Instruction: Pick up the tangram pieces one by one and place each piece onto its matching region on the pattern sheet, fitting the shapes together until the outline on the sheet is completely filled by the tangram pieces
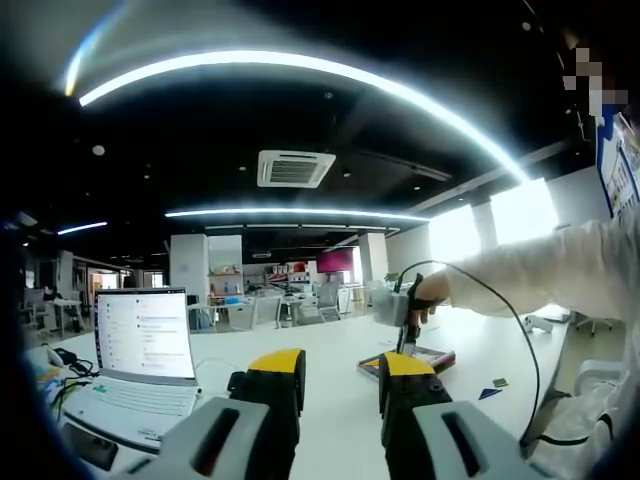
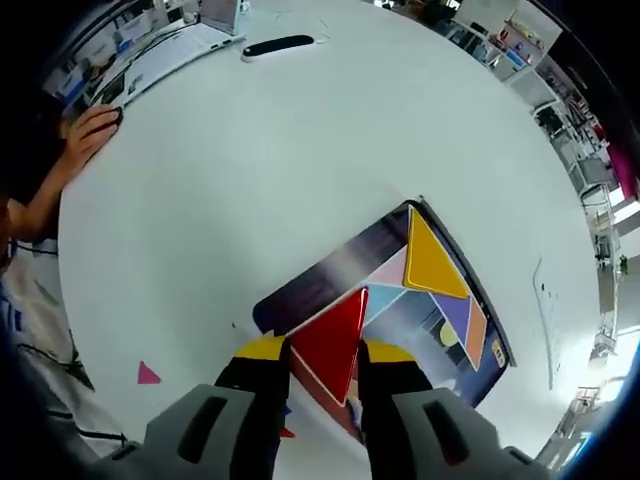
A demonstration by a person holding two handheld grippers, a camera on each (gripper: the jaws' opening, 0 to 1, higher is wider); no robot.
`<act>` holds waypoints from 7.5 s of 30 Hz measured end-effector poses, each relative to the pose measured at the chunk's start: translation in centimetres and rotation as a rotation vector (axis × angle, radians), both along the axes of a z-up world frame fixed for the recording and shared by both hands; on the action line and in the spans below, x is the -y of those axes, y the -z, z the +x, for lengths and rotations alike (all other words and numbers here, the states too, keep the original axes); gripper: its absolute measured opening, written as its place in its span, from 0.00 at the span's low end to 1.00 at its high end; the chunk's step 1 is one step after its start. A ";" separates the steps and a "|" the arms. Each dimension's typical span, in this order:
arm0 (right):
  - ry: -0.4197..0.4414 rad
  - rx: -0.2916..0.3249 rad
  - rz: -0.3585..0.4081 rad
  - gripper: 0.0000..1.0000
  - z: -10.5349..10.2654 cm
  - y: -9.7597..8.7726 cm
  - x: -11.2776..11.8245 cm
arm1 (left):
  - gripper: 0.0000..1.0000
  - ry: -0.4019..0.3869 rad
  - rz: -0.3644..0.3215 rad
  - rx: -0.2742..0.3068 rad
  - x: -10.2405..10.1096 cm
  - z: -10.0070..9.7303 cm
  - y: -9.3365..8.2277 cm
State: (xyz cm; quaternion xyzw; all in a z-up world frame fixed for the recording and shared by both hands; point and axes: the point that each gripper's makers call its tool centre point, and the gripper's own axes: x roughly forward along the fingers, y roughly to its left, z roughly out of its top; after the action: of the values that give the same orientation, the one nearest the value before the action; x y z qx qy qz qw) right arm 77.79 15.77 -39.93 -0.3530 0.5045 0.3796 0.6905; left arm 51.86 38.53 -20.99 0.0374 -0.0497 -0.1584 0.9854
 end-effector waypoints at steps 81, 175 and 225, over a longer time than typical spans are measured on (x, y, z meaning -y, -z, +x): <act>-0.337 -0.147 -0.084 0.29 -12.6 0.1 2.6 | 0.31 0.005 0.011 0.001 0.4 -0.1 -0.2; 0.116 -0.082 0.012 0.15 -7.7 -3.3 -1.8 | 0.31 -0.004 -0.005 0.007 -0.2 -0.4 -0.3; 0.535 -0.095 0.096 0.15 4.8 0.1 -0.4 | 0.30 -0.041 0.016 -0.006 -0.8 -0.3 0.1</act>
State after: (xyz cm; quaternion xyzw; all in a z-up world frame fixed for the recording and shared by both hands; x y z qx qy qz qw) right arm 82.59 16.17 -40.01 -0.1559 0.5930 0.2231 0.7578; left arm 51.59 39.33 -21.07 0.0460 -0.0446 -0.1388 0.9882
